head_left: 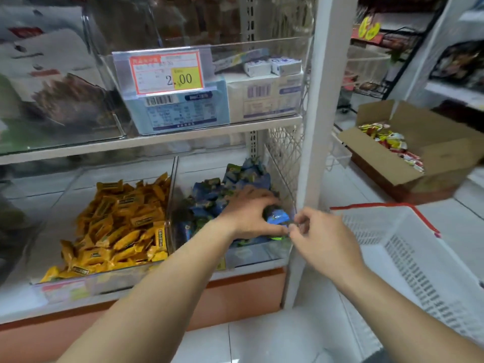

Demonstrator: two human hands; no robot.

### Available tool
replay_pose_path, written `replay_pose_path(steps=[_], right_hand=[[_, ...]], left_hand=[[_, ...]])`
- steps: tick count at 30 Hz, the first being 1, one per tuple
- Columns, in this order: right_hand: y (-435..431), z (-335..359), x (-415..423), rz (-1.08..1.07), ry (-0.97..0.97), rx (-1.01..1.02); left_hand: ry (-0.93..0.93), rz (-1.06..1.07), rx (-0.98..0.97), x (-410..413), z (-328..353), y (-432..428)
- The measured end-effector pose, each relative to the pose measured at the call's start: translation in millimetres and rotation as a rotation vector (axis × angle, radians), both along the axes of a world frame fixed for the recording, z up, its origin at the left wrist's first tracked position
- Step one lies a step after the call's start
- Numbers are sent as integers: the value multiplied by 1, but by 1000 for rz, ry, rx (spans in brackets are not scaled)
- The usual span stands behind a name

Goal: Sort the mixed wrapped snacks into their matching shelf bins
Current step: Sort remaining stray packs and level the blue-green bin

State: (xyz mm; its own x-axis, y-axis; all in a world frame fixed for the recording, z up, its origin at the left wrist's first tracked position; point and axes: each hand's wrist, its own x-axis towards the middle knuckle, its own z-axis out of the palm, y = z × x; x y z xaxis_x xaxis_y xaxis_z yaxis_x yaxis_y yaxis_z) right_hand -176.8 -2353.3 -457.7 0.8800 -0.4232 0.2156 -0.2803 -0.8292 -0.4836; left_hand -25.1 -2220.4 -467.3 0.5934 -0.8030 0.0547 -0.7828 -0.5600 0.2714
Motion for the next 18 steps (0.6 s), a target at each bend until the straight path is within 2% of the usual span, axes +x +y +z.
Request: replay_pose_path(steps=[3,7,9,12,15,17,18], right_hand=[[8,-8,-5,53,-45,-22],[11,-15,-5,92,-42,-66],[11,-18,-4,112,-28,-111],[8,-19,-2,115,-7,-197],[3,-18,-1,106,-25,-257],[2,-19,-1,106,-42,-271],[2,-19,-1,109,-47,-271]], left_hand=[[-76,10,168,11,-8,9],[-90,16,136,32,8,43],[-108,60,190,41,20,62],[-160,158,368,46,40,75],[-351,292,636,44,54,67],[-451,348,629,37,56,55],[-435,321,525,33,54,48]])
